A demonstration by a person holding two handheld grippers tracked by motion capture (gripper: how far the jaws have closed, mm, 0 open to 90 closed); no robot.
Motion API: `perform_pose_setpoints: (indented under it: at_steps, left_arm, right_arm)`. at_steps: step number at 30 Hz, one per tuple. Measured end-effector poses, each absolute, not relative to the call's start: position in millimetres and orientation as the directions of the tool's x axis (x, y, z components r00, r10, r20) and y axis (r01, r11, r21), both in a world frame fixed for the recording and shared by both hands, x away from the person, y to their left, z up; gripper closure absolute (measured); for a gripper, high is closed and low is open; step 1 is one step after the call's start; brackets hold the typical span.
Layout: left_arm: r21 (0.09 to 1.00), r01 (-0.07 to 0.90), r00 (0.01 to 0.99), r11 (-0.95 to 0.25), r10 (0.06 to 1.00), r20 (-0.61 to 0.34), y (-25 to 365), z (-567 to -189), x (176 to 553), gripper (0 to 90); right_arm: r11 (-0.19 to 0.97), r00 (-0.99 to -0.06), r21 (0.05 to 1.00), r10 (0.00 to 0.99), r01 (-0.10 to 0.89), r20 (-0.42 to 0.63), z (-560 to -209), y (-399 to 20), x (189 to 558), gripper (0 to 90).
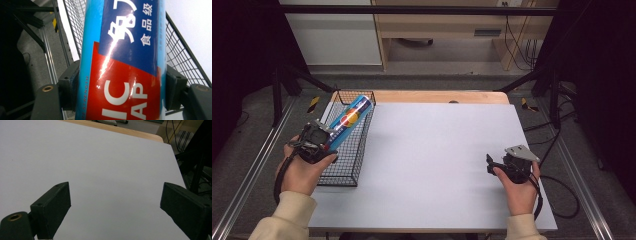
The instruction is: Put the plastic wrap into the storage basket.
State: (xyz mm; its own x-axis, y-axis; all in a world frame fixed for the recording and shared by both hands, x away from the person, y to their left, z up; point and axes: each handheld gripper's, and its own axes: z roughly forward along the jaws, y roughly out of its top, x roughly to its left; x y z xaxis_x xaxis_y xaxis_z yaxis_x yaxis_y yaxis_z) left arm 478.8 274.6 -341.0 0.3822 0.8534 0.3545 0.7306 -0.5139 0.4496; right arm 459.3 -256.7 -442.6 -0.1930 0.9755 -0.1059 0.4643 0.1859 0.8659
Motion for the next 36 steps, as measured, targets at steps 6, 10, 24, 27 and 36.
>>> perform_pose_setpoints:
  at_steps: [6,10,24,27,36]
  left_arm:
    - [0.431,0.752,0.377,-0.498,0.862,0.339,279,-346,478,31.0]
    - [0.407,0.775,0.370,-0.484,0.869,0.330,282,-351,480,31.0]
    - [0.376,0.807,0.364,-0.455,0.886,0.289,286,-356,487,31.2]
    - [0.371,0.815,0.357,-0.445,0.890,0.283,287,-358,488,31.2]
    - [0.343,0.824,0.365,-0.451,0.886,0.286,284,-359,494,31.4]
  right_arm:
    - [0.180,-0.189,0.867,0.977,0.465,-0.101,-443,-259,460,9.8]
    - [0.175,-0.187,0.867,0.978,0.467,-0.096,-443,-259,459,9.8]
    - [0.178,-0.196,0.867,0.976,0.466,-0.095,-442,-259,459,10.2]
    - [0.177,-0.195,0.866,0.976,0.467,-0.094,-442,-259,459,10.2]
    - [0.179,-0.204,0.868,0.975,0.463,-0.092,-442,-258,460,10.3]
